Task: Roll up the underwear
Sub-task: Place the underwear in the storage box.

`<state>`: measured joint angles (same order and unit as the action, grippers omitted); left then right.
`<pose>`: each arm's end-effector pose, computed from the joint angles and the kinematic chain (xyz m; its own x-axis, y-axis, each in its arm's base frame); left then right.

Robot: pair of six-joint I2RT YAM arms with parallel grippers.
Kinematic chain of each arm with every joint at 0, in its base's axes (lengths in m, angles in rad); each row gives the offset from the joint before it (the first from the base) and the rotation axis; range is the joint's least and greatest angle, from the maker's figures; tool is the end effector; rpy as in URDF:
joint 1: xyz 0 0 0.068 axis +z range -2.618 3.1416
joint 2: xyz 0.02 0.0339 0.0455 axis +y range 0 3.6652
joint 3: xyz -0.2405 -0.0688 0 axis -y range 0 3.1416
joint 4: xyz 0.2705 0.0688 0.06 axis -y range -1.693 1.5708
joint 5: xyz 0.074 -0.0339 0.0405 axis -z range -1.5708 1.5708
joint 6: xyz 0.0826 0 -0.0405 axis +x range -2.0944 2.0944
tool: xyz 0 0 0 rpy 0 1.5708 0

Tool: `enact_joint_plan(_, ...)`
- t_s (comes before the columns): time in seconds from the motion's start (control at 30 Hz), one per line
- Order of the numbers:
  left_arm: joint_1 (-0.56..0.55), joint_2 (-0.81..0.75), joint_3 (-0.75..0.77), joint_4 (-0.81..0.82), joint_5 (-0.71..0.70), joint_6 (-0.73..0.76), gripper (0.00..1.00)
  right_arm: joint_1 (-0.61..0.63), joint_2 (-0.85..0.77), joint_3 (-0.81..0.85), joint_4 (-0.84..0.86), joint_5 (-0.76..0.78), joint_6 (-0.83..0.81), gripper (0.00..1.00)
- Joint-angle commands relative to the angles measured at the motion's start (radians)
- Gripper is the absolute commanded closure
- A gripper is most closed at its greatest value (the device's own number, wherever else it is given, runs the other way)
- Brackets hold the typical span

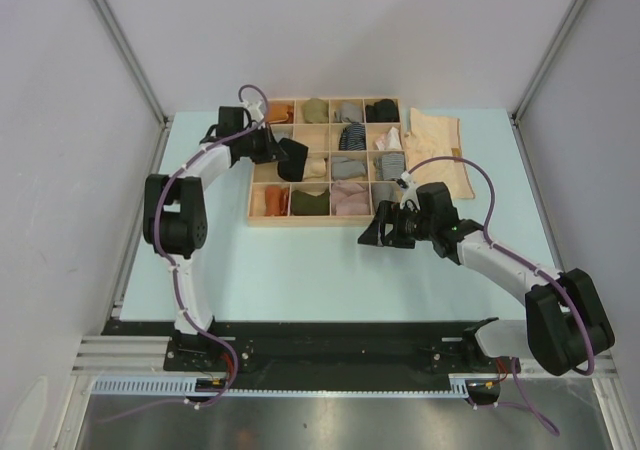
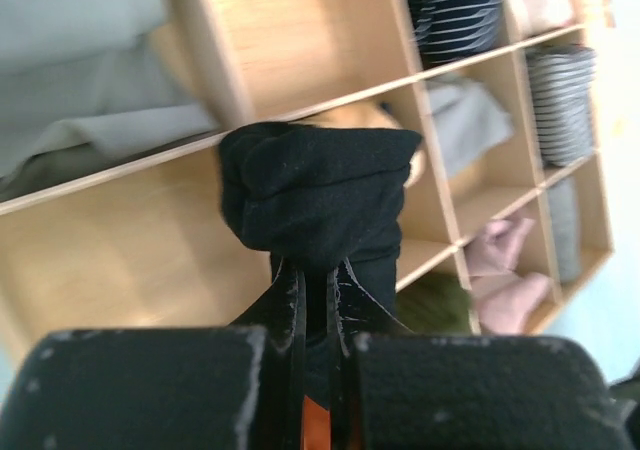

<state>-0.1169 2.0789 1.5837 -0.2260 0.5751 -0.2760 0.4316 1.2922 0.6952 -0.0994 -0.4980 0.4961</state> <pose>0.5024 -0.1042 0.1532 -0.7682 -0.1400 -0.6247 0.3058 0.7770 -0.5502 0.2775 0.1713 0.1483 -0.8458 0.0709 -0.5288 -0.3386 0.6947 0.6346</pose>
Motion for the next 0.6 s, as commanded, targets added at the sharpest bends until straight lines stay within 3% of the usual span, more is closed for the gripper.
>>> enact_joint_plan(0.0, 0.017, 0.023, 0.047, -0.064, -0.105, 0.073, 1.0, -0.002, -0.008, 0.004, 0.014, -0.011, -0.001, 0.13)
enact_joint_plan(0.37, 0.016, 0.105, 0.058, -0.113, -0.259, 0.104, 1.0, -0.002, -0.031, 0.004, -0.002, -0.007, -0.004, 0.13)
enact_joint_plan(0.57, 0.014, 0.069, 0.016, -0.133, -0.35, 0.126, 1.0, -0.002, -0.05, 0.004, -0.002, -0.008, 0.002, 0.12)
